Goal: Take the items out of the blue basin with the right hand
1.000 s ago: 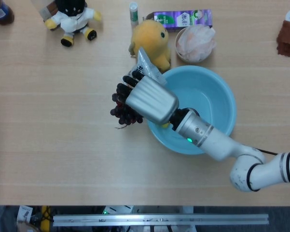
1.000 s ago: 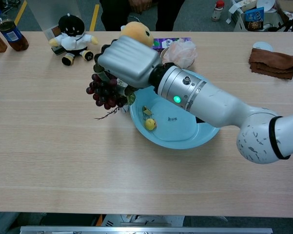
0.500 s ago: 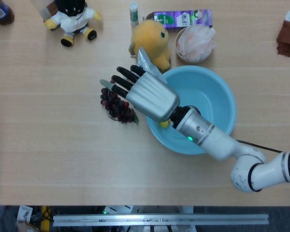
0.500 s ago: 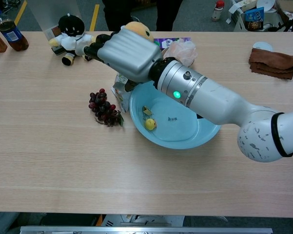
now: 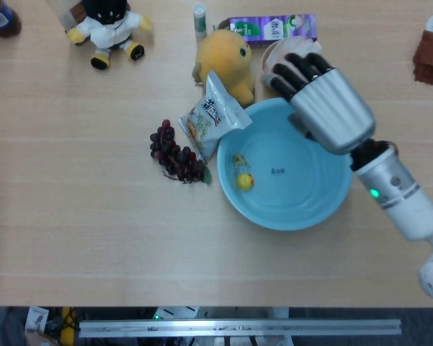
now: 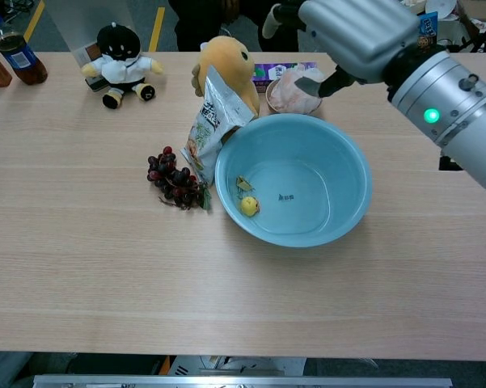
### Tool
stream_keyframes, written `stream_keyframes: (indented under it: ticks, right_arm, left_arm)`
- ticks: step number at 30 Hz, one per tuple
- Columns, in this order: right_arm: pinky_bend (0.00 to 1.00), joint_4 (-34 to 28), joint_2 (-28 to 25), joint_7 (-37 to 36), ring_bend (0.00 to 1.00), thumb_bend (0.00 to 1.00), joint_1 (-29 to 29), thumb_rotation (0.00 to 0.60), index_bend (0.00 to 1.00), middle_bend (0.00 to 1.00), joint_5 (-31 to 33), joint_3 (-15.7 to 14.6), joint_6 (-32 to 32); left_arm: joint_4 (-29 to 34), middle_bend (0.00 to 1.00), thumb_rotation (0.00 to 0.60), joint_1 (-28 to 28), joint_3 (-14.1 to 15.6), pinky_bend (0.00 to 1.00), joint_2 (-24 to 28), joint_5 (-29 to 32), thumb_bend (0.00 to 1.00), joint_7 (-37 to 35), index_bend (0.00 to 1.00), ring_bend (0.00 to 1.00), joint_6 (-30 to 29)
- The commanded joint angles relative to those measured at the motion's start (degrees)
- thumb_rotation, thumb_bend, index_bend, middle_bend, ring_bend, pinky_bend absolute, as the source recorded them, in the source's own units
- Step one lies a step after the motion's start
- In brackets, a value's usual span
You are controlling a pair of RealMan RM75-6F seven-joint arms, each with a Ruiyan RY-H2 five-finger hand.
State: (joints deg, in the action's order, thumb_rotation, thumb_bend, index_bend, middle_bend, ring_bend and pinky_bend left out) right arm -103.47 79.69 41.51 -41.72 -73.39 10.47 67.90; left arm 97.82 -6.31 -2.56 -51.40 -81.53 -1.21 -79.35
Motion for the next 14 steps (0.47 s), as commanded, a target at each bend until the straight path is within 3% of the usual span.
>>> stream_keyframes:
  ticks: [1,9,14]
  right_arm:
    - [0.3,-5.1,-6.0,1.3,0.22,0.24,5.2,0.6,0.31,0.32,1.6,-2.2,5.0]
    - [0.3,-9.1,-15.9,0.0,0.22,0.24,14.9,0.6,0.34,0.33,-0.1,-8.3,12.4]
    - [0.3,-8.8,-19.3,-3.6,0.22,0.24,20.0,0.6,0.36,0.33,-1.2,-10.9,15.5]
  left_arm:
    - [-0.3,0.23,0.6,-0.3,-0.2,0.16,-0.4,-0.3,0.36,0.2,0.36,0.26,-0.1]
    - [-0.9,0.23,0.6,-0.4,-0.4,0.16,-1.3,-0.7,0.36,1.3,0.36,0.26,-1.1]
    - [-1.0,0.23,0.6,-0.3,-0.6,0.16,-2.0,-0.7,0.36,2.5,0.36,0.25,-1.7]
